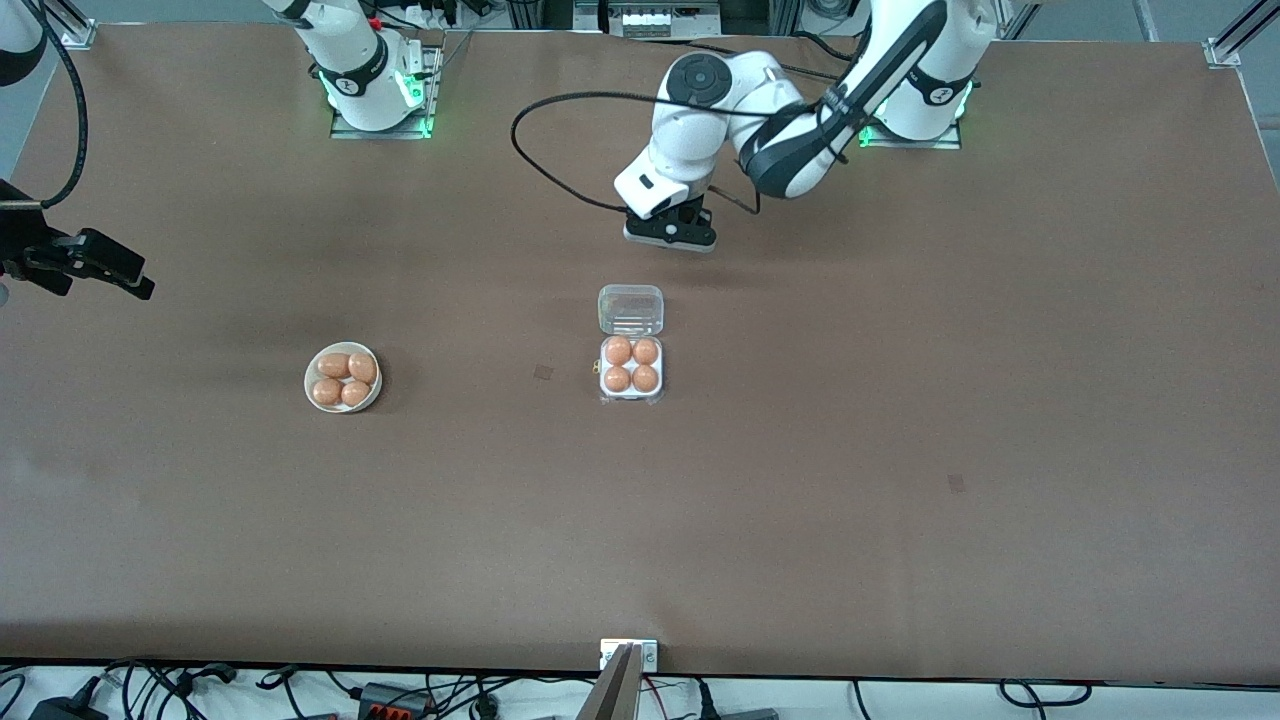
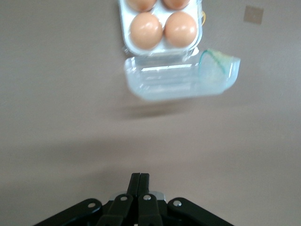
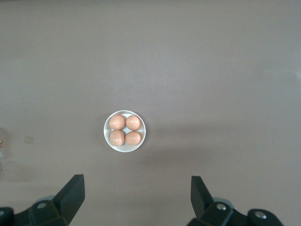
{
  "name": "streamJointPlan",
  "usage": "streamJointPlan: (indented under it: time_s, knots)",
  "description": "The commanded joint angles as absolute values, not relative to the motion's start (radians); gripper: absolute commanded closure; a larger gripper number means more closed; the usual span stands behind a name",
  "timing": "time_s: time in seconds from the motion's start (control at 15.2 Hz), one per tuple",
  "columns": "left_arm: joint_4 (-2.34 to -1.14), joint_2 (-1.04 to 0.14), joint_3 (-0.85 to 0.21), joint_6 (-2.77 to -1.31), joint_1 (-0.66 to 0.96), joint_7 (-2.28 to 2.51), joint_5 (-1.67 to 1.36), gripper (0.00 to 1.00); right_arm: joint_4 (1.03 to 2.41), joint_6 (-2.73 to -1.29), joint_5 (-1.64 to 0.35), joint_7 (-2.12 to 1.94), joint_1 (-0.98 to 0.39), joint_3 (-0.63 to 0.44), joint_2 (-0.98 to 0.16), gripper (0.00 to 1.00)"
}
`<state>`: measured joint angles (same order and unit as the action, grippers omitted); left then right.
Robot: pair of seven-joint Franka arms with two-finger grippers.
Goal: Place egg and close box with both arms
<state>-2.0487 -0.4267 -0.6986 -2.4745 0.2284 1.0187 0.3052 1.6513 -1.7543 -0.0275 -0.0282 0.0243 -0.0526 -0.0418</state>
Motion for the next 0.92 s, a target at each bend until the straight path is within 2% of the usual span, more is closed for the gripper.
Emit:
streamJointPlan:
  time_s: [0.0, 0.26, 0.39, 0.52, 0.66, 0.85]
  knots:
    - [-1.994, -0.509, -0.696, -2.523, 0.245, 1.081, 0.415, 0.99, 1.658, -1.727, -0.020, -0.048, 0.029, -0.044, -0.029, 0.00]
    - [-1.883, -0.641, -0.689, -2.525, 0.262, 1.191, 0.688, 0.99, 1.654, -1.724, -0.020, -0.045, 0.032, -0.040, -0.031, 0.00]
    - [-1.777, -0.711, -0.689, -2.525, 0.258, 1.224, 0.805, 0.99, 1.652, -1.726, -0.021, -0.041, 0.050, -0.032, -0.031, 0.00]
    - [-1.709, -0.744, -0.680, -2.525, 0.256, 1.218, 0.869, 0.99, 1.652, -1.735, -0.026, -0.044, 0.110, 0.018, -0.032, 0.00]
    - [-1.632, -0.759, -0.638, -2.525, 0.252, 1.201, 0.887, 0.99, 1.652, -1.735, -0.020, -0.044, 0.106, 0.020, -0.031, 0.00]
    - [-1.627, -0.749, -0.634, -2.523, 0.244, 1.189, 0.879, 0.99, 1.652, -1.729, -0.017, -0.044, 0.081, 0.011, -0.029, 0.00]
